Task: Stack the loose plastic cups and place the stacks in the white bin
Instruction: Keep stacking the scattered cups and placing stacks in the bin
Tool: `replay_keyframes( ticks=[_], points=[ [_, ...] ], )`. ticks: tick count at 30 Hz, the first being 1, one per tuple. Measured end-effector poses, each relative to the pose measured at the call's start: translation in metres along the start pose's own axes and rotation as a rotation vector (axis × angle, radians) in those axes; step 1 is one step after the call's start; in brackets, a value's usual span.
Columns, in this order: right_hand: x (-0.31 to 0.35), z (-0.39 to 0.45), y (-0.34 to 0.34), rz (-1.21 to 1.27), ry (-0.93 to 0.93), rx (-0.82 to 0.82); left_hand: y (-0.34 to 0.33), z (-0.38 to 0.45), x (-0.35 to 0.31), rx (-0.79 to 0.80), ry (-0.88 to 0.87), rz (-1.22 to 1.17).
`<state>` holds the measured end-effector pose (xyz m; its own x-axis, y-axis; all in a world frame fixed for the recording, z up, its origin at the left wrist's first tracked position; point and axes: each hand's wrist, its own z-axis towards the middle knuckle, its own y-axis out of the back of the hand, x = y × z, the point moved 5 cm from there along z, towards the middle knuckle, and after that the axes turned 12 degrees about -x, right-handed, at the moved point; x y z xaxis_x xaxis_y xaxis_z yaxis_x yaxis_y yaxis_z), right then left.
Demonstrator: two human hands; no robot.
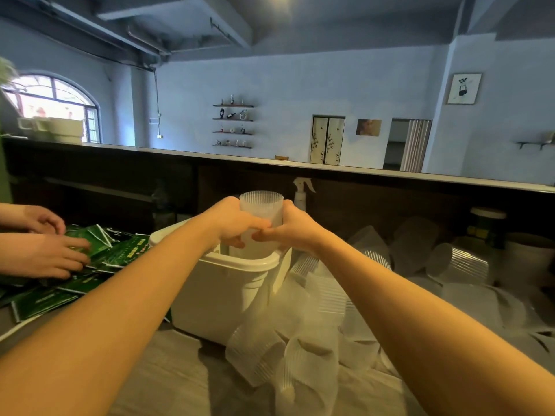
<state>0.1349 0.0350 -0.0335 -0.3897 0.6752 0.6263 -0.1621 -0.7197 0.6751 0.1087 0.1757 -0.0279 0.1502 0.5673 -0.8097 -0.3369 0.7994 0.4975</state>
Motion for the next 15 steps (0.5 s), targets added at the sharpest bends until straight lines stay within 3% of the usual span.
replay_keyframes(
  ticks=[7, 15],
  points=[
    [-0.008, 0.027, 0.011, -0.099, -0.074, -0.082, -0.02, 0.028, 0.002, 0.149, 0.109, -0.162],
    [-0.027, 0.051, 0.001, -0.234, -0.087, -0.083, -0.037, 0.043, 0.012, 0.252, 0.163, -0.022]
  ],
)
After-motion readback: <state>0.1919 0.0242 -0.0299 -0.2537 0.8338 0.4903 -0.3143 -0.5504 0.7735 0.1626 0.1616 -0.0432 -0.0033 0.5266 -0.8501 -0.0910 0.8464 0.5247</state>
